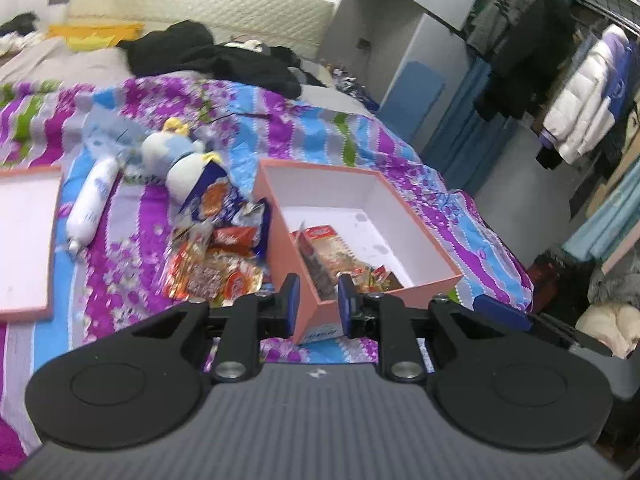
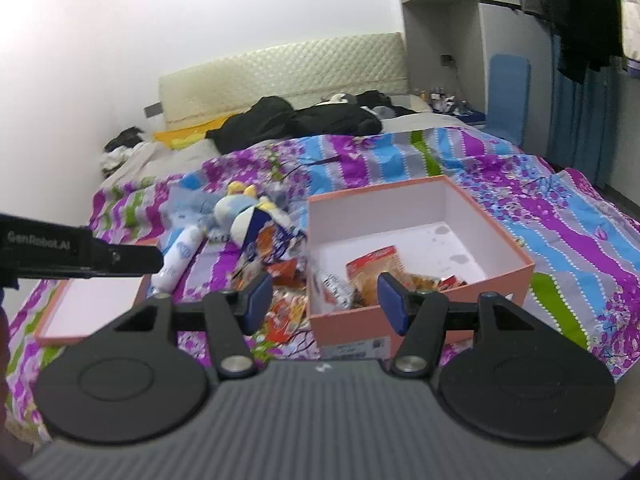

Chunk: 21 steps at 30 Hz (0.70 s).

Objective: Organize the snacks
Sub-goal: 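Withdraw both tools from the pink box toward the snack pile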

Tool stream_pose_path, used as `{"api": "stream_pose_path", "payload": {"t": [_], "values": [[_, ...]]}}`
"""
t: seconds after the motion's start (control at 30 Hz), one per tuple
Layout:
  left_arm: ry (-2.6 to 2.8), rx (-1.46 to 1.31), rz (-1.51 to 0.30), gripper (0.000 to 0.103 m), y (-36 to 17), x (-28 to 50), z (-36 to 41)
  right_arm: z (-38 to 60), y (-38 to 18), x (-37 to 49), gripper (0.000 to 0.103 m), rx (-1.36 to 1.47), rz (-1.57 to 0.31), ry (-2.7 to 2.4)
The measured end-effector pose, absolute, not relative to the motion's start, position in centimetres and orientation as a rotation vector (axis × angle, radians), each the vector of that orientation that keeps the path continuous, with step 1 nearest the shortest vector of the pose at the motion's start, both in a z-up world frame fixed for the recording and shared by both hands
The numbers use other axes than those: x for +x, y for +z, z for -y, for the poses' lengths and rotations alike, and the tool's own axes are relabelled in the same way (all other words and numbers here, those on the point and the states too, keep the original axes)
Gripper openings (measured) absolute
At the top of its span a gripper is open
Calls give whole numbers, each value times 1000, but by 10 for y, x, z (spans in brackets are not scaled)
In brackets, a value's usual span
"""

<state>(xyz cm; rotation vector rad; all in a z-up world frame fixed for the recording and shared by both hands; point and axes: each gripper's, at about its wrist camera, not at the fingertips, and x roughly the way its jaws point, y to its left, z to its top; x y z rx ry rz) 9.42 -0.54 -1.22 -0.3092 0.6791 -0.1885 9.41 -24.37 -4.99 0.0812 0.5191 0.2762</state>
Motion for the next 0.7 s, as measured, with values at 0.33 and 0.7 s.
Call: {"api": "stream_pose_path", "payload": {"t": [0.33,0.7], "values": [[-75,-389,-691,58,-44,48,-32,214,-60,74,60,51,-518,372],[-2,-424,-756,66,-92,35,-57,182,-94,57,60,-33,-541,446]]}}
